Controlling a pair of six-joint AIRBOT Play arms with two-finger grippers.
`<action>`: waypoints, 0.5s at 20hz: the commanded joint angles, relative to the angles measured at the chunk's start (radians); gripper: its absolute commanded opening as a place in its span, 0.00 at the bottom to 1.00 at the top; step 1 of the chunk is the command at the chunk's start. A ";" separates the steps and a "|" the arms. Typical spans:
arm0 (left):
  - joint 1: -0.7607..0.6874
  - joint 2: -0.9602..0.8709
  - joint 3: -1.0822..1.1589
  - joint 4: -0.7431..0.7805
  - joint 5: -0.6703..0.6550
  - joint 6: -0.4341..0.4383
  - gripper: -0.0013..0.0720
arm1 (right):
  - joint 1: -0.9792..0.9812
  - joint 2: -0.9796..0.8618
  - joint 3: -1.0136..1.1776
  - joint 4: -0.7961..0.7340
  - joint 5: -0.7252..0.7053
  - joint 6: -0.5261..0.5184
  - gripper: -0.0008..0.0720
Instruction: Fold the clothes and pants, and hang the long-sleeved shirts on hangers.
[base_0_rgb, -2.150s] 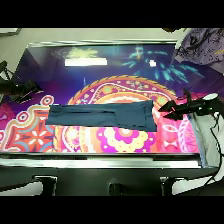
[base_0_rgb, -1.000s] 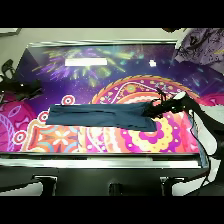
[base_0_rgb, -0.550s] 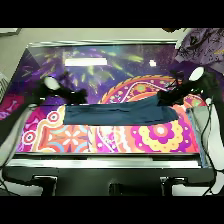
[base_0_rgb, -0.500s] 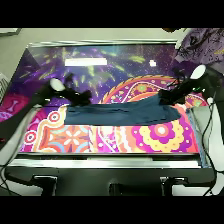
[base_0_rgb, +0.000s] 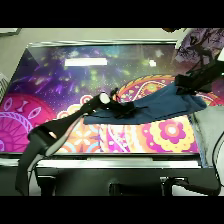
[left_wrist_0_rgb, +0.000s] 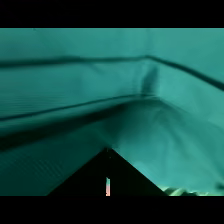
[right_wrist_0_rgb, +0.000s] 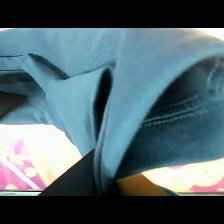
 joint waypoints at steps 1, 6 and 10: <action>-0.091 -0.122 0.156 -0.078 0.046 -0.065 0.04 | 0.001 0.027 0.073 -0.040 0.071 0.024 0.05; -0.109 -0.154 0.193 -0.160 0.077 -0.052 0.03 | 0.001 0.027 0.089 -0.041 0.085 0.025 0.05; -0.006 -0.087 0.193 -0.043 -0.066 -0.054 0.03 | 0.001 0.018 0.088 -0.029 0.076 0.056 0.05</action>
